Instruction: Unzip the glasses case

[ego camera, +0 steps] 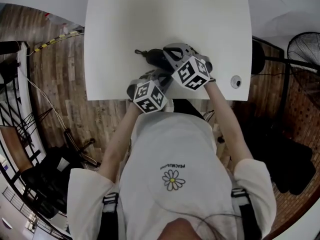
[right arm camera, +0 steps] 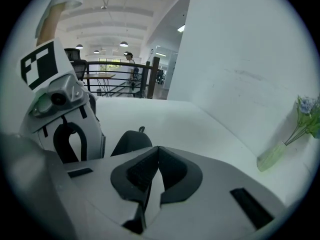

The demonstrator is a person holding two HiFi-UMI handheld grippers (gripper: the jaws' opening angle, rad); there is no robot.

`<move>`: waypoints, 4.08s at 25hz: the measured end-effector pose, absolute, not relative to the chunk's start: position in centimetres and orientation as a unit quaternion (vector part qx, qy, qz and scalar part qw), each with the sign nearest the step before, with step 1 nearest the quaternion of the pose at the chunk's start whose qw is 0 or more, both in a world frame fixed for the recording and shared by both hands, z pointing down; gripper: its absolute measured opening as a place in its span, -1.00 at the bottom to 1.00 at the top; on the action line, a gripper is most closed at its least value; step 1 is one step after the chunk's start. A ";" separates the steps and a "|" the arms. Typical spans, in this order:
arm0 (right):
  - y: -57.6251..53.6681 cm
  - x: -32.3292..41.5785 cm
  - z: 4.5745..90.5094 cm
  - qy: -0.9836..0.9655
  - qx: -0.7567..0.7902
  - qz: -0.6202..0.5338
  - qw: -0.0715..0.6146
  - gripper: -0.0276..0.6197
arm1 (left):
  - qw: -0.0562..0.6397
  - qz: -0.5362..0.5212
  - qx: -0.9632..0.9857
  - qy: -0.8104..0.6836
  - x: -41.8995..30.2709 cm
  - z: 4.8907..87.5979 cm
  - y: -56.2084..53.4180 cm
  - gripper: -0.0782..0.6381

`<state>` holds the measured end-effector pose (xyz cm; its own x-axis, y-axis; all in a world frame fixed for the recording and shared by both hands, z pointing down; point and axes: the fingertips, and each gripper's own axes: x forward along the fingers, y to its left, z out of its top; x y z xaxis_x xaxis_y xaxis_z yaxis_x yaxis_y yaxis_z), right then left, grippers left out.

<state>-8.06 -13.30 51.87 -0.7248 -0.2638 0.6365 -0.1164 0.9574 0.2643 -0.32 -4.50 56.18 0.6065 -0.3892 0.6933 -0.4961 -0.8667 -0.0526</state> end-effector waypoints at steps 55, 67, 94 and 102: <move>-4.8 1.4 57.0 -0.766 0.424 0.339 0.345 -0.89 | 0.073 0.351 0.887 -0.291 -1.7 52.0 -9.5 -0.75; -8.4 4.3 57.2 -0.815 0.338 0.204 0.423 -0.89 | 0.081 0.358 0.876 -0.313 -1.5 52.2 -9.6 -0.75; -15.6 -2.8 56.3 -0.835 -0.070 -0.173 0.518 -0.89 | 0.172 0.319 0.826 -0.432 -3.0 51.7 -11.5 -0.75; -10.9 2.2 56.8 -0.859 0.047 -0.031 0.509 -0.89 | 0.160 0.357 0.813 -0.430 -2.3 51.8 -11.4 -0.75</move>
<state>2.24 -10.89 56.79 -0.4775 -0.1125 0.8714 -0.0494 0.9936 0.1012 -2.31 -11.44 51.77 0.3741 -0.5854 0.7192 -0.8147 -0.5780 -0.0467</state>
